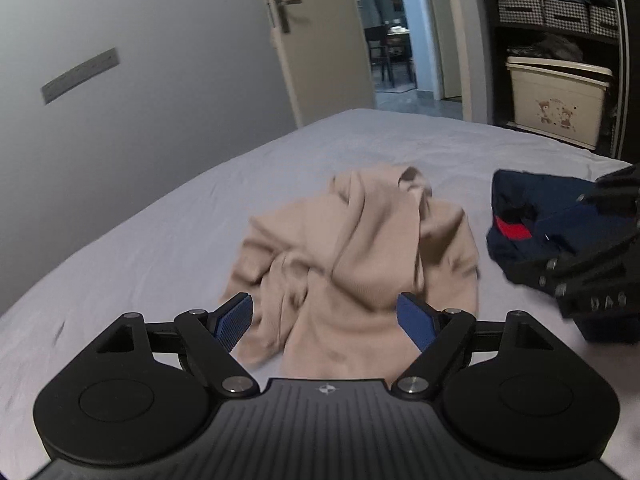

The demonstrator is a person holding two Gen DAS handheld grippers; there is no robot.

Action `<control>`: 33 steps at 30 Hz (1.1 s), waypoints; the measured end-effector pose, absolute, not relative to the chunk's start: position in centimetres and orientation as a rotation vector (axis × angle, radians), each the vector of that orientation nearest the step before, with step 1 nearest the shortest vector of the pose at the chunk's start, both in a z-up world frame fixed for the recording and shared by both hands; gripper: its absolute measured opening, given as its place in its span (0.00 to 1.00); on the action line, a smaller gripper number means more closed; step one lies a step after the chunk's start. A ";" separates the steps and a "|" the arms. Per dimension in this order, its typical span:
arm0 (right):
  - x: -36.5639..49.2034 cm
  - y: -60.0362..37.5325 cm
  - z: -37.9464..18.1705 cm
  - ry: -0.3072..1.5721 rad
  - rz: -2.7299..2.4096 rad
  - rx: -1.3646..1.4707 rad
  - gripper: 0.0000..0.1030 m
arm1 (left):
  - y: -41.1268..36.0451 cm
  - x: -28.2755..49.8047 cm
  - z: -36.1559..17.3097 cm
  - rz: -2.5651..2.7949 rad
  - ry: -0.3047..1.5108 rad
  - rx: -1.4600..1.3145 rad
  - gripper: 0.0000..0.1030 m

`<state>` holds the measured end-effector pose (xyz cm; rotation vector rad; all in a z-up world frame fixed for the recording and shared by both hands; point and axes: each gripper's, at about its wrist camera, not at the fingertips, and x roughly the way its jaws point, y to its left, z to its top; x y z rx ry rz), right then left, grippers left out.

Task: Fold clothes
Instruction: 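Move both grippers toward the crumpled beige sweater, then grasp the beige sweater with the left gripper while the right gripper grasps another edge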

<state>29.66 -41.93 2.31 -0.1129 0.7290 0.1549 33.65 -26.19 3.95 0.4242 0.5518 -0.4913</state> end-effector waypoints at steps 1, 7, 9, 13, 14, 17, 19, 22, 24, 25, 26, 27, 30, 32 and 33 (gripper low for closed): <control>30.5 -42.2 1.9 0.732 0.177 -0.131 0.52 | -27.0 34.9 3.8 -0.497 0.555 0.441 0.76; 34.8 -43.8 0.4 0.731 0.249 -0.216 0.48 | -29.7 39.3 2.8 -0.539 0.585 0.475 0.69; 35.8 -44.1 0.1 0.730 0.266 -0.223 0.48 | -30.4 40.1 2.1 -0.561 0.608 0.484 0.67; 37.0 -43.7 -0.6 0.720 0.309 -0.262 0.46 | -31.6 40.9 1.3 -0.595 0.636 0.495 0.50; 37.2 -43.5 -0.8 0.718 0.315 -0.270 0.42 | -31.8 41.1 1.2 -0.600 0.645 0.494 0.41; 37.8 -43.2 -1.2 0.747 0.314 -0.262 0.12 | -32.0 41.7 1.1 -0.627 0.683 0.473 0.16; 37.9 -43.1 -1.2 0.762 0.309 -0.248 0.08 | -31.5 42.0 1.5 -0.638 0.713 0.431 0.10; 37.4 -43.2 -0.6 0.766 0.296 -0.237 0.04 | -30.4 42.3 2.4 -0.626 0.728 0.394 0.07; 37.2 -43.4 -0.1 0.763 0.284 -0.242 0.03 | -29.3 42.3 3.3 -0.603 0.726 0.382 0.06; 37.0 -43.4 0.4 0.762 0.271 -0.244 0.03 | -28.7 42.3 3.8 -0.591 0.725 0.375 0.06; 36.9 -43.5 0.8 0.762 0.259 -0.245 0.02 | -28.2 42.3 4.2 -0.581 0.724 0.369 0.05; 36.8 -43.6 1.2 0.759 0.250 -0.247 0.02 | -27.9 42.2 4.6 -0.573 0.722 0.364 0.05; 35.9 -43.4 2.8 0.752 0.219 -0.262 0.02 | -26.2 41.8 6.6 -0.539 0.701 0.340 0.05; 35.3 -43.5 3.6 0.755 0.206 -0.261 0.02 | -24.8 41.1 8.3 -0.510 0.681 0.335 0.05; 35.1 -43.5 4.1 0.754 0.202 -0.257 0.02 | -24.3 40.8 8.8 -0.502 0.678 0.333 0.05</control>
